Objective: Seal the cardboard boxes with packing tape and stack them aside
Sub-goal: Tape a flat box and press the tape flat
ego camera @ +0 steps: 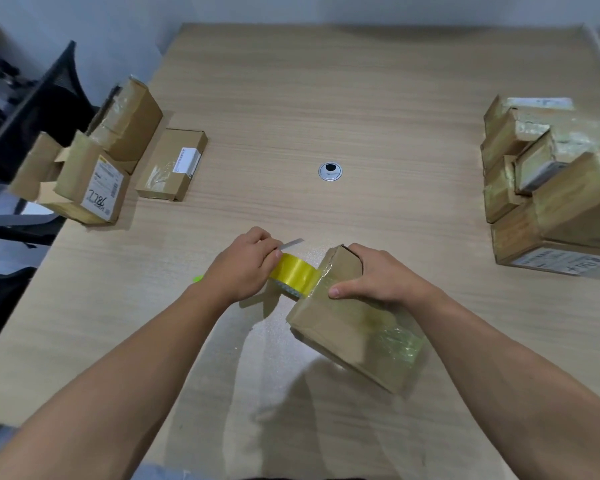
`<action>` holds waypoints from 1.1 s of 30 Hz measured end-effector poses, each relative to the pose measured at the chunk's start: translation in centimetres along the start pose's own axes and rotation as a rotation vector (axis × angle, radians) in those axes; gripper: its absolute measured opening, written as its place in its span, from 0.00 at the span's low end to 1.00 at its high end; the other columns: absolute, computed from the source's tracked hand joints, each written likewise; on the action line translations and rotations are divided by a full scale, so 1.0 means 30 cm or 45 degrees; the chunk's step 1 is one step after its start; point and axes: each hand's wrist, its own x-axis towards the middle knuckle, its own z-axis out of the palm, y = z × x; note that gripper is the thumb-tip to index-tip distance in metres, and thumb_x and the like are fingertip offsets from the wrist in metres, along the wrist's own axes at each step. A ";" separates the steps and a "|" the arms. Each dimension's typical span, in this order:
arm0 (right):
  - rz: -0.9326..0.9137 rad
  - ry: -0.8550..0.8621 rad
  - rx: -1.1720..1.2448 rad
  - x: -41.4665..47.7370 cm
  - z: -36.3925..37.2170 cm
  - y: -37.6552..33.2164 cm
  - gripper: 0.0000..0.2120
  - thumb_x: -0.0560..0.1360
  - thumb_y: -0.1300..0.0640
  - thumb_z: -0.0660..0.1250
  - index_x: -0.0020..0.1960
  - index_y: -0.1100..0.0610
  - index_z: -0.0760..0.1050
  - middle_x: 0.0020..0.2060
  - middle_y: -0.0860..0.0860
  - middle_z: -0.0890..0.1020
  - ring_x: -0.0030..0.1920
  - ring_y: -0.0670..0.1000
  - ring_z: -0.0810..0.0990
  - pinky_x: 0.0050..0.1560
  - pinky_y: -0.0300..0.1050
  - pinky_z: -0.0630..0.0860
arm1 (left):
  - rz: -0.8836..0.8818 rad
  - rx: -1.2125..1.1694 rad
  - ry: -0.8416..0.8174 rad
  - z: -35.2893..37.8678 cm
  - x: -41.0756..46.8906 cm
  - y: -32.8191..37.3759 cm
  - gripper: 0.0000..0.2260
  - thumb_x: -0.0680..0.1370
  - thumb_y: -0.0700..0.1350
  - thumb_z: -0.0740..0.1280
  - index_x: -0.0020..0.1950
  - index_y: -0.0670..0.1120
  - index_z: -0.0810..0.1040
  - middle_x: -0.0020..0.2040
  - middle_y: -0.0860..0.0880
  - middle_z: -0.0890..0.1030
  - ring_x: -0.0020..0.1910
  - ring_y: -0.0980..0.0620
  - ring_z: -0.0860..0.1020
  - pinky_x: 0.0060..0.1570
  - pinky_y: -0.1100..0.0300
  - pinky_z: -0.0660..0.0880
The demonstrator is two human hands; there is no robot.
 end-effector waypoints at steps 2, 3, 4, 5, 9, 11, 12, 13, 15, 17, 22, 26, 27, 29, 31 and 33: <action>-0.011 0.008 0.011 -0.001 -0.001 0.002 0.28 0.63 0.44 0.82 0.59 0.45 0.76 0.49 0.43 0.84 0.49 0.42 0.82 0.50 0.41 0.77 | 0.039 0.095 0.020 -0.022 -0.006 0.004 0.20 0.82 0.56 0.54 0.63 0.49 0.79 0.53 0.51 0.75 0.52 0.49 0.74 0.49 0.52 0.73; -0.013 0.012 0.020 -0.002 -0.002 0.001 0.28 0.64 0.44 0.82 0.60 0.44 0.76 0.49 0.42 0.84 0.50 0.41 0.81 0.51 0.41 0.77 | 0.058 0.133 -0.007 -0.033 -0.009 0.008 0.18 0.83 0.55 0.55 0.62 0.50 0.79 0.50 0.50 0.77 0.50 0.48 0.75 0.46 0.53 0.72; -0.016 0.014 0.024 -0.002 -0.002 -0.001 0.28 0.64 0.44 0.82 0.60 0.44 0.76 0.49 0.42 0.84 0.50 0.41 0.81 0.51 0.41 0.77 | 0.077 0.174 -0.040 -0.045 -0.011 0.014 0.17 0.83 0.55 0.55 0.61 0.50 0.79 0.48 0.50 0.79 0.48 0.47 0.76 0.45 0.53 0.72; -0.018 0.015 0.021 -0.002 -0.002 -0.003 0.28 0.63 0.44 0.82 0.60 0.44 0.76 0.49 0.41 0.84 0.50 0.41 0.81 0.52 0.41 0.77 | 0.093 0.223 -0.072 -0.058 -0.016 0.020 0.18 0.82 0.56 0.54 0.60 0.51 0.80 0.47 0.50 0.80 0.48 0.46 0.77 0.43 0.52 0.72; -0.010 0.026 0.011 -0.004 -0.001 -0.007 0.27 0.63 0.44 0.82 0.59 0.44 0.76 0.48 0.42 0.84 0.49 0.42 0.82 0.50 0.41 0.78 | 0.085 0.437 -0.164 -0.082 -0.021 0.066 0.13 0.83 0.55 0.56 0.57 0.55 0.79 0.48 0.51 0.82 0.50 0.45 0.77 0.39 0.55 0.68; -0.009 0.028 -0.007 -0.007 -0.002 -0.012 0.28 0.64 0.44 0.82 0.59 0.45 0.76 0.48 0.43 0.84 0.49 0.43 0.82 0.51 0.42 0.78 | 0.079 0.524 -0.171 -0.080 -0.021 0.100 0.13 0.83 0.55 0.56 0.55 0.55 0.79 0.48 0.50 0.82 0.50 0.45 0.78 0.38 0.55 0.67; -0.006 0.032 -0.013 -0.008 -0.004 -0.013 0.28 0.63 0.44 0.82 0.60 0.45 0.76 0.49 0.43 0.84 0.49 0.43 0.82 0.51 0.42 0.78 | 0.072 0.541 -0.176 -0.077 -0.019 0.116 0.13 0.83 0.55 0.56 0.54 0.55 0.80 0.47 0.50 0.82 0.49 0.44 0.78 0.38 0.55 0.66; 0.000 0.037 -0.013 -0.011 -0.006 -0.013 0.28 0.63 0.44 0.82 0.60 0.45 0.76 0.49 0.43 0.84 0.49 0.43 0.82 0.51 0.43 0.78 | 0.060 0.549 -0.188 -0.073 -0.019 0.131 0.13 0.83 0.55 0.56 0.53 0.55 0.80 0.47 0.49 0.81 0.49 0.44 0.78 0.38 0.55 0.66; 0.012 0.049 -0.015 -0.018 -0.010 -0.012 0.28 0.63 0.44 0.82 0.60 0.46 0.76 0.49 0.44 0.84 0.49 0.44 0.82 0.51 0.43 0.79 | 0.025 0.540 -0.209 -0.063 -0.015 0.158 0.13 0.82 0.54 0.56 0.52 0.55 0.80 0.46 0.47 0.80 0.48 0.43 0.78 0.38 0.55 0.66; 0.027 0.053 -0.036 -0.023 -0.016 -0.011 0.29 0.63 0.43 0.82 0.60 0.46 0.76 0.49 0.45 0.83 0.50 0.45 0.82 0.51 0.44 0.79 | 0.003 0.512 -0.216 -0.053 -0.007 0.179 0.13 0.82 0.54 0.56 0.54 0.55 0.80 0.47 0.46 0.80 0.49 0.41 0.78 0.39 0.55 0.65; 0.071 0.060 -0.068 -0.032 -0.038 0.000 0.30 0.63 0.41 0.82 0.60 0.48 0.76 0.50 0.47 0.84 0.51 0.47 0.82 0.54 0.47 0.79 | 0.008 0.479 -0.253 -0.032 -0.003 0.229 0.16 0.82 0.53 0.55 0.63 0.61 0.78 0.53 0.44 0.80 0.53 0.41 0.77 0.43 0.54 0.67; 0.093 0.074 -0.088 -0.046 -0.051 0.021 0.29 0.63 0.40 0.82 0.59 0.49 0.76 0.49 0.47 0.83 0.50 0.47 0.82 0.54 0.47 0.79 | -0.016 0.614 -0.253 -0.037 -0.008 0.259 0.17 0.83 0.53 0.54 0.67 0.62 0.77 0.56 0.44 0.79 0.54 0.40 0.78 0.45 0.55 0.67; 0.101 0.069 -0.101 -0.048 -0.054 0.024 0.29 0.63 0.40 0.82 0.58 0.49 0.76 0.49 0.47 0.83 0.50 0.47 0.81 0.53 0.47 0.79 | -0.027 0.652 -0.253 -0.036 -0.009 0.265 0.17 0.83 0.52 0.55 0.67 0.59 0.78 0.55 0.44 0.79 0.54 0.40 0.78 0.45 0.55 0.67; 0.114 0.046 -0.145 -0.051 -0.057 0.029 0.29 0.63 0.40 0.81 0.57 0.50 0.76 0.48 0.47 0.83 0.50 0.47 0.81 0.52 0.47 0.78 | -0.061 0.720 -0.253 -0.037 -0.011 0.272 0.16 0.82 0.52 0.56 0.64 0.54 0.79 0.55 0.44 0.79 0.54 0.40 0.78 0.46 0.54 0.67; 0.116 0.031 -0.162 -0.055 -0.053 0.034 0.28 0.62 0.39 0.82 0.56 0.50 0.76 0.48 0.47 0.83 0.50 0.47 0.81 0.52 0.46 0.78 | -0.083 0.771 -0.270 -0.038 -0.013 0.275 0.16 0.82 0.51 0.56 0.63 0.51 0.79 0.55 0.44 0.79 0.54 0.41 0.78 0.45 0.54 0.67; 0.116 0.042 -0.125 -0.059 -0.046 0.033 0.28 0.62 0.40 0.82 0.56 0.49 0.77 0.48 0.48 0.83 0.50 0.48 0.81 0.52 0.47 0.79 | -0.076 0.817 -0.293 -0.033 -0.019 0.288 0.15 0.82 0.51 0.56 0.62 0.49 0.79 0.55 0.44 0.79 0.53 0.41 0.78 0.44 0.54 0.66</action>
